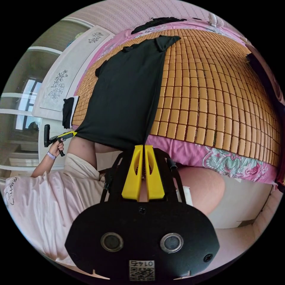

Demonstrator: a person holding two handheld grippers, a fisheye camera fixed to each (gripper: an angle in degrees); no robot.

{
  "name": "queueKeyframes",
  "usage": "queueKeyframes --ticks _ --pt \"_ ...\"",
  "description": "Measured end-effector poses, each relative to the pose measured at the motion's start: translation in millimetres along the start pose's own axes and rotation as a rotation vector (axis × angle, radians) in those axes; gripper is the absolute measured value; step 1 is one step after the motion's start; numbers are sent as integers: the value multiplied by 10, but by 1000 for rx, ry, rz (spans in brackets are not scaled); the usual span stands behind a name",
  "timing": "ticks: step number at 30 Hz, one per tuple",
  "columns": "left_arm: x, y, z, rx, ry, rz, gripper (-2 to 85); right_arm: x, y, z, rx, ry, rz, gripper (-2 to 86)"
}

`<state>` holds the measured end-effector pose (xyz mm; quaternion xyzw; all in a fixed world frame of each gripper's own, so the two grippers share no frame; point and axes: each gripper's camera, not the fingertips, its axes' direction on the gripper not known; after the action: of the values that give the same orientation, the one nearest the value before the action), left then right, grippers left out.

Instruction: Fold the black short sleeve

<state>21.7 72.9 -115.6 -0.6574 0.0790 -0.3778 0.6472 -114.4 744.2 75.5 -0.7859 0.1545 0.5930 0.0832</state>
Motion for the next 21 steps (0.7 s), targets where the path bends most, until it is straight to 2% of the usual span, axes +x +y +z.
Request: queueKeyframes --ticks 8,15,21 --pt "-188 104 131 70 10 -22 49 129 281 44 -13 118 10 49" --pt "-332 166 100 158 19 -27 47 261 579 -114 101 147 37 55" --pt "-110 -95 301 179 60 57 48 366 707 -145 143 163 58 57"
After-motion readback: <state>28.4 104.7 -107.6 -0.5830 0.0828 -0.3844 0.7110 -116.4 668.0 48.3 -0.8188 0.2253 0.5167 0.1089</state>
